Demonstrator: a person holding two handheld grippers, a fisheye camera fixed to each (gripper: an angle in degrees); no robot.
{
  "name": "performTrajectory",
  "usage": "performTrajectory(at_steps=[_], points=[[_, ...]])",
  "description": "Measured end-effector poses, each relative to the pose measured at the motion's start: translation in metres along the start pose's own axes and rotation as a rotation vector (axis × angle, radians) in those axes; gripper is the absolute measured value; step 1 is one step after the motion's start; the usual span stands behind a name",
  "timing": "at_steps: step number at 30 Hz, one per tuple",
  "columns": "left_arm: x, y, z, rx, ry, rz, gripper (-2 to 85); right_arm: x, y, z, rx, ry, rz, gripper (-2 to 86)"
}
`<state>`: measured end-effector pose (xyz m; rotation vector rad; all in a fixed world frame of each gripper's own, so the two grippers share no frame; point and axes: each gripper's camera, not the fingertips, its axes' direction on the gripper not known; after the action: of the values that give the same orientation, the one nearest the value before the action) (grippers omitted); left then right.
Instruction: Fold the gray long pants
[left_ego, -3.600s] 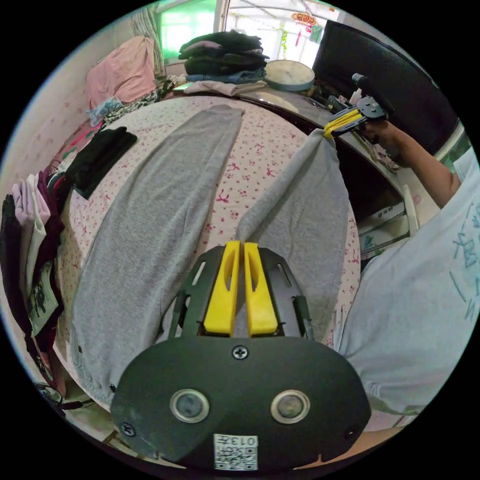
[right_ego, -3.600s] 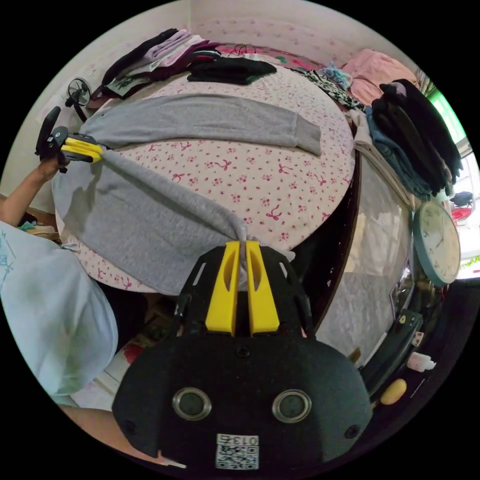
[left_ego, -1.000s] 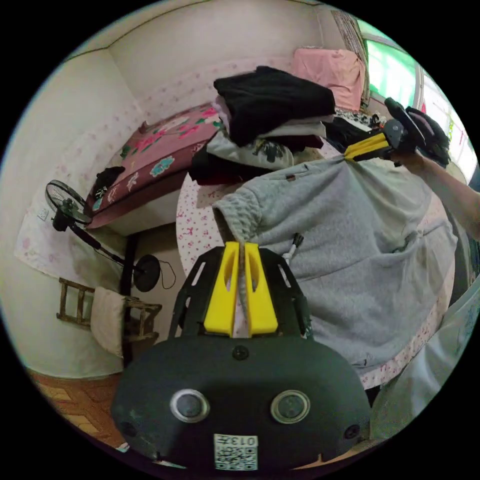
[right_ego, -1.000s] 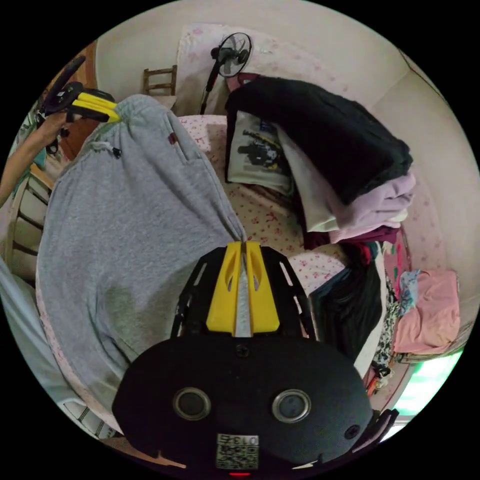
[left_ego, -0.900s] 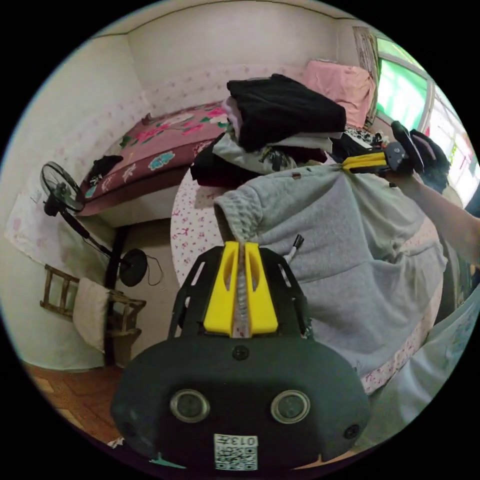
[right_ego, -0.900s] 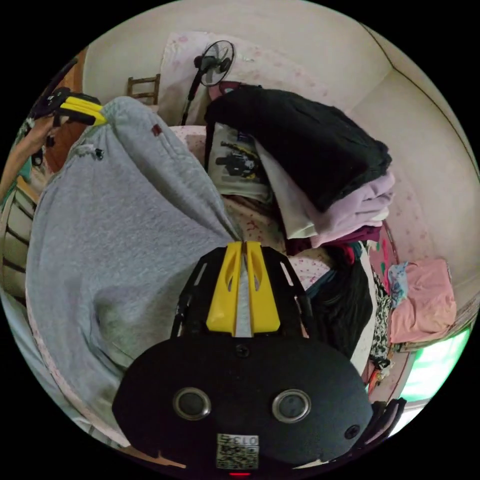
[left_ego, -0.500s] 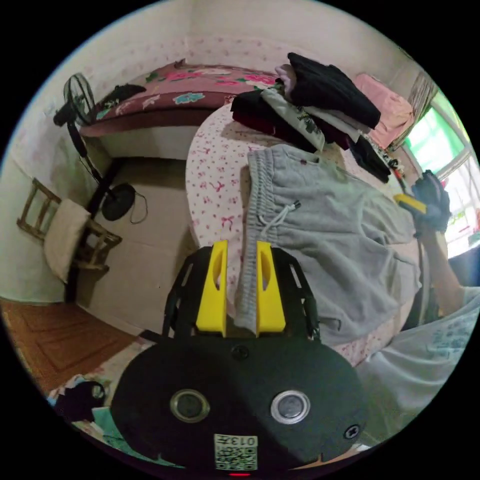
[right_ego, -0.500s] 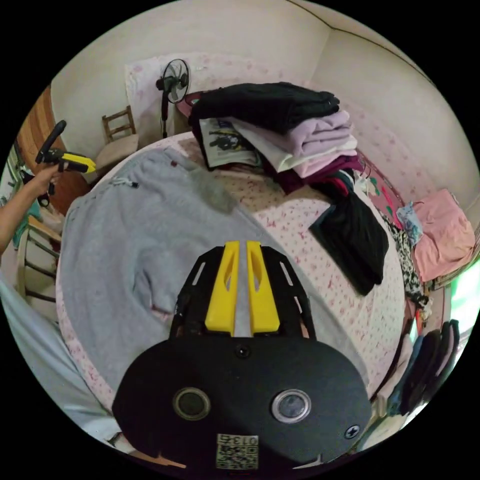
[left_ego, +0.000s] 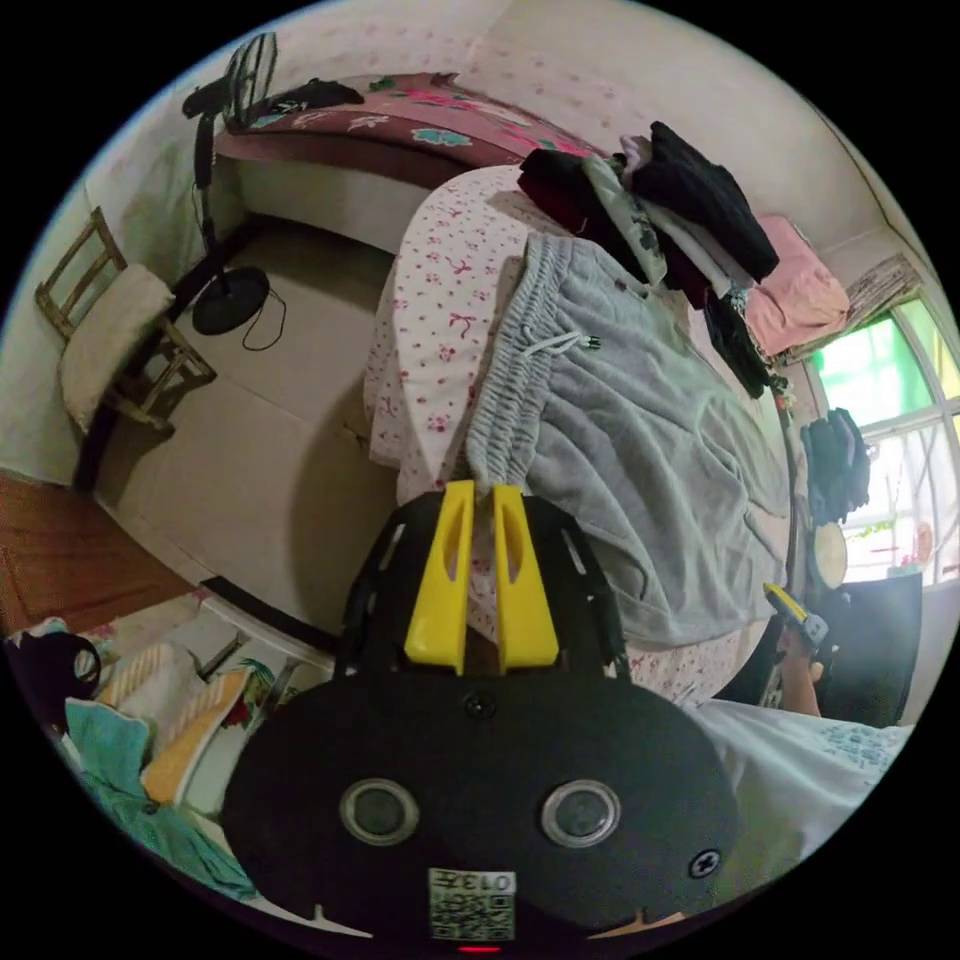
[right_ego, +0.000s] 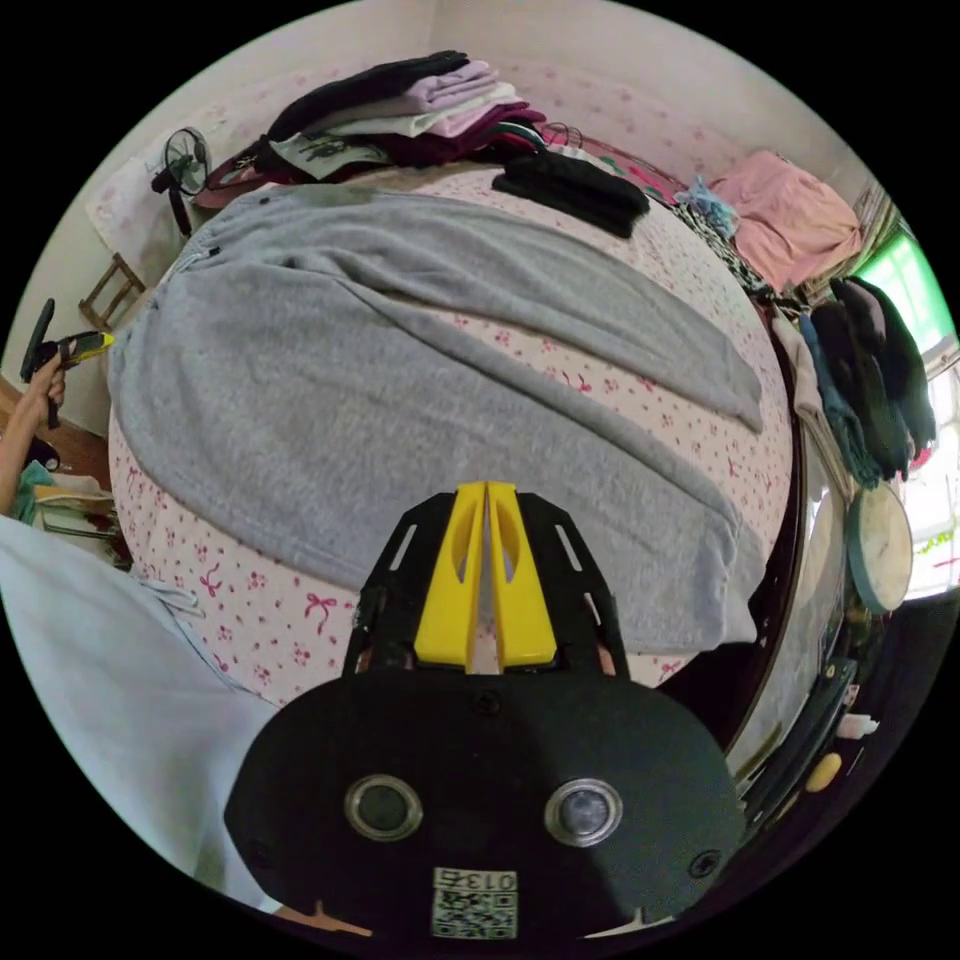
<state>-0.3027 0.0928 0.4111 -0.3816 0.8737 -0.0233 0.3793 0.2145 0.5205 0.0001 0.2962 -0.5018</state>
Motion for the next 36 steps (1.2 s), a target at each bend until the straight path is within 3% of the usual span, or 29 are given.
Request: performTrajectory(at_steps=[7,12,15,18,23,26,30,36], points=[[0.031,0.030,-0.050,0.126,-0.153,0.101,1.4,0.026,0.059,0.017,-0.111,0.011,0.066,0.2],[-0.003,0.052,-0.002,0.036,-0.040,-0.004,1.2,0.047,0.099,0.018,-0.074,-0.048,0.076,0.3],[0.006,0.085,-0.020,0.191,-0.068,-0.067,1.4,0.067,0.119,0.011,-0.093,-0.023,0.127,0.7],[0.057,0.110,-0.030,0.259,-0.028,0.144,3.2,0.103,0.157,-0.003,0.019,-0.003,0.288,2.1],[0.244,0.165,0.056,0.003,-0.036,0.759,7.9,0.170,0.212,-0.004,0.107,-0.061,0.582,7.0],[0.319,0.204,0.106,-0.045,-0.034,0.954,10.5,0.195,0.230,0.004,0.134,-0.068,0.707,9.0],[0.367,0.233,0.162,-0.174,-0.066,1.108,11.2,0.224,0.244,0.023,0.156,-0.165,0.838,9.8],[0.393,0.249,0.218,-0.302,-0.140,1.191,2.7,0.236,0.234,0.044,0.087,-0.190,0.792,4.9]])
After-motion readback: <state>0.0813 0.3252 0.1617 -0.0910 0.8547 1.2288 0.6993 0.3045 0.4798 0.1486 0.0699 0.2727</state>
